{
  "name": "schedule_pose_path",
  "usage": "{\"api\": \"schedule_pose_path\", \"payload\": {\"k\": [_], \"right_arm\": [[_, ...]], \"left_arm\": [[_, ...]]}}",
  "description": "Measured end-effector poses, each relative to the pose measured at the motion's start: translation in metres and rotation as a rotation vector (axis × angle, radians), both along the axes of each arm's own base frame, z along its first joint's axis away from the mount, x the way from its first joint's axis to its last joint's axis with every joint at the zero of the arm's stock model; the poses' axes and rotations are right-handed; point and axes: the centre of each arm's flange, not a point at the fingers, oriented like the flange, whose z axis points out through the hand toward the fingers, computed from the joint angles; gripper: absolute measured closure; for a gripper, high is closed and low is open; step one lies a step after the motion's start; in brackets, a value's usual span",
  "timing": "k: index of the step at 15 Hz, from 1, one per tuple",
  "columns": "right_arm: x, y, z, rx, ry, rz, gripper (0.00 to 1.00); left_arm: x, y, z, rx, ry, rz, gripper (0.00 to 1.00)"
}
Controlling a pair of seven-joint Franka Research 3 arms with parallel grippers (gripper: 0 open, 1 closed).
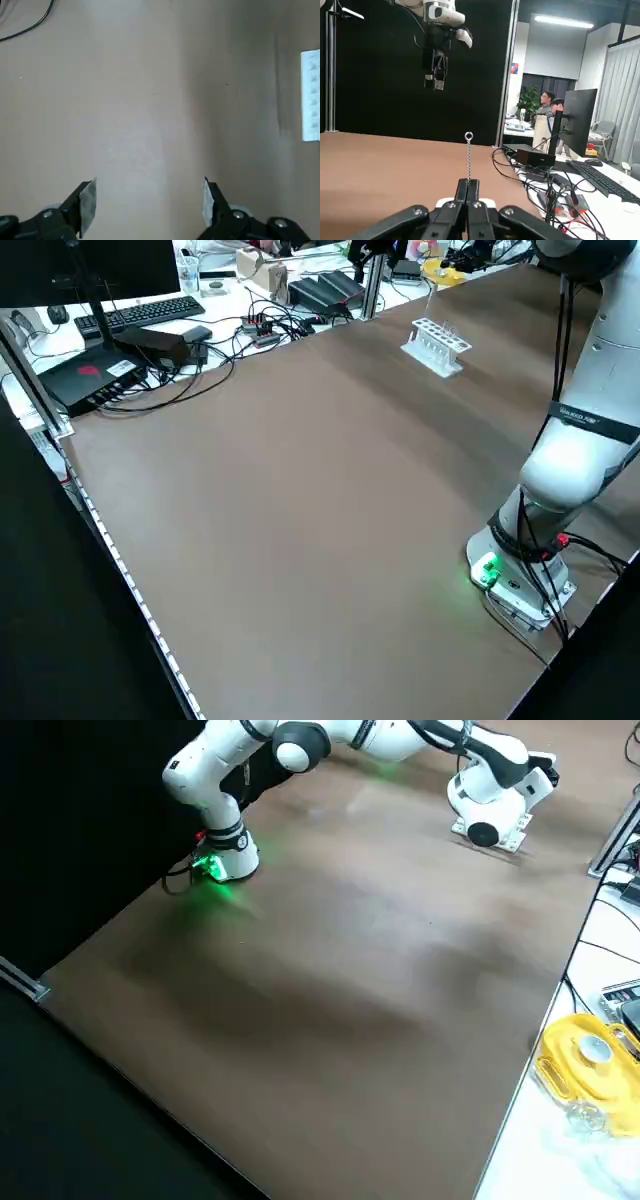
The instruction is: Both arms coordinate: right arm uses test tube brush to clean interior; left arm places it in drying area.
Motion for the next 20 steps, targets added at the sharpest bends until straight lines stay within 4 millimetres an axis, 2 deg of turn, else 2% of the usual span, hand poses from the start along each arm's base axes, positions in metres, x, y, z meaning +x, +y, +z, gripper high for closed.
{"api": "schedule_pose_path", "payload": {"k": [13,20], "right_arm": [[-0.004,0.009,-0.001,0.002,0.004,0.013,0.98],[0.001,-0.001,0.002,0.023,0.011,-0.014,0.98]], "left_arm": [[0.001,-0.004,-0.006,0.001,0.010,-0.007,0.00],[0.001,-0.005,-0.007,0.001,0.011,-0.008,0.00]]}}
